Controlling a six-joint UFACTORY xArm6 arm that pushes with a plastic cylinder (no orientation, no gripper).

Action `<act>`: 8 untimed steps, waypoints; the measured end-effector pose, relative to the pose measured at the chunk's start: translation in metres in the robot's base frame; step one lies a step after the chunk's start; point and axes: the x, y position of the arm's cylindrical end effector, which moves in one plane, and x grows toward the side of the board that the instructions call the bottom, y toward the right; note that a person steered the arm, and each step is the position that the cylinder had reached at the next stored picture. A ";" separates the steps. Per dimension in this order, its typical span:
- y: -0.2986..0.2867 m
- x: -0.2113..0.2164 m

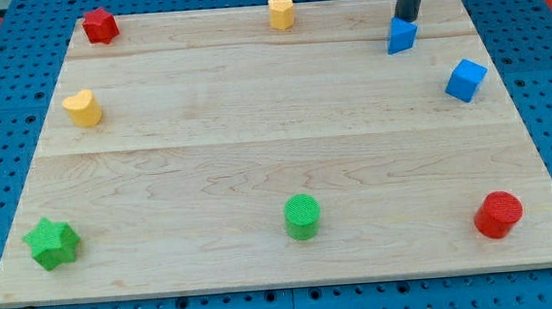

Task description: Push blue triangle diagonally to the top left of the blue cube

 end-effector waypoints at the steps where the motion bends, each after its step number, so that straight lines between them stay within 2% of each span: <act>1: -0.001 0.016; 3: -0.013 0.041; 5: -0.035 0.025; 8: -0.033 0.037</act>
